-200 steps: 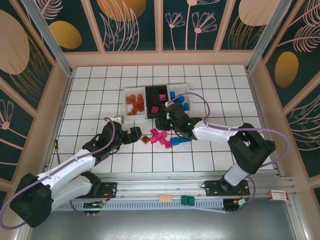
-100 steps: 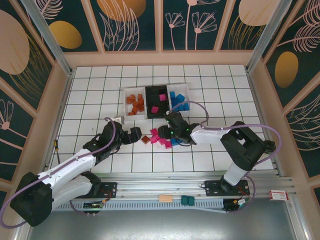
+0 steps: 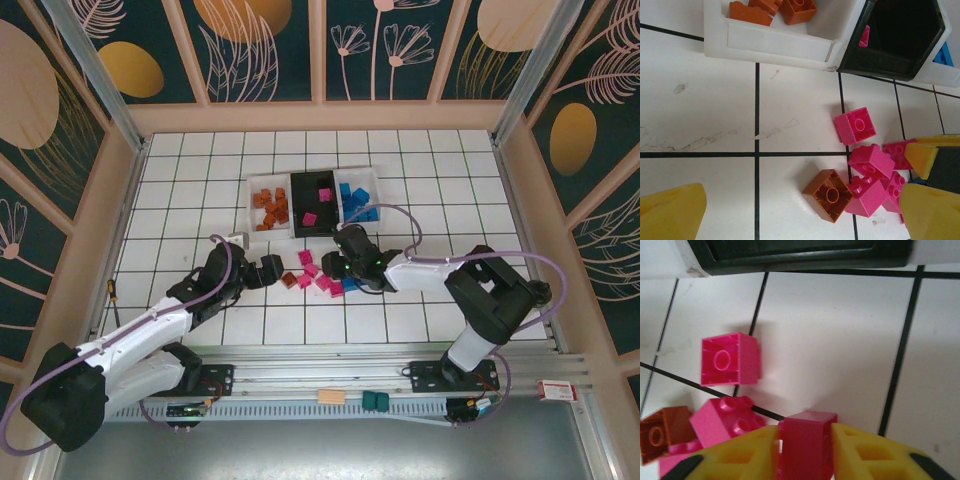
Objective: Sort the legos into containers by color
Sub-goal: Pick up the lego from the center of the table.
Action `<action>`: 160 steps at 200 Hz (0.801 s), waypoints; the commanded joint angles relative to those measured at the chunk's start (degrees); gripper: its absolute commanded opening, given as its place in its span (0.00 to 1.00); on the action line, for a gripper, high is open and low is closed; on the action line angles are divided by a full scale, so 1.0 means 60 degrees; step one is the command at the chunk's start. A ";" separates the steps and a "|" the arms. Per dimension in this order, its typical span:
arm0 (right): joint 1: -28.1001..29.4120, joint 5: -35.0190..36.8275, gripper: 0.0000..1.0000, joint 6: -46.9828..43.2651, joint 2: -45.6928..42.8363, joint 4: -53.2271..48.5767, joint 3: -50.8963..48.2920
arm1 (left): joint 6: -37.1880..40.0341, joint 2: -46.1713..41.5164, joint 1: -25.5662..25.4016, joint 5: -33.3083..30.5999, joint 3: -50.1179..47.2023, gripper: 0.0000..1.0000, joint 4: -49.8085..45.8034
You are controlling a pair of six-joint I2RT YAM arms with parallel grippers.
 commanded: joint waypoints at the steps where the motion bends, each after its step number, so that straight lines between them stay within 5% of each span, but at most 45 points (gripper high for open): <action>1: -0.0051 0.0435 0.39 -0.0060 -0.0344 -0.0332 -0.0136 | -0.0037 0.0069 -0.0039 0.0092 0.0100 0.99 0.0153; 37: 0.0166 0.0333 0.51 -0.0214 -0.0064 -0.0229 0.0048 | -0.0079 0.0151 -0.0036 0.0126 0.0095 0.98 0.0226; 77: 0.0292 0.0388 0.51 -0.0368 0.0322 -0.0206 0.0315 | -0.0069 0.0207 -0.0039 0.0150 0.0089 0.99 0.0226; 160: -0.0231 0.0559 0.24 -0.1222 -0.0368 -0.0062 0.0740 | 0.0129 0.0015 -0.0049 0.0310 0.0084 0.99 0.0346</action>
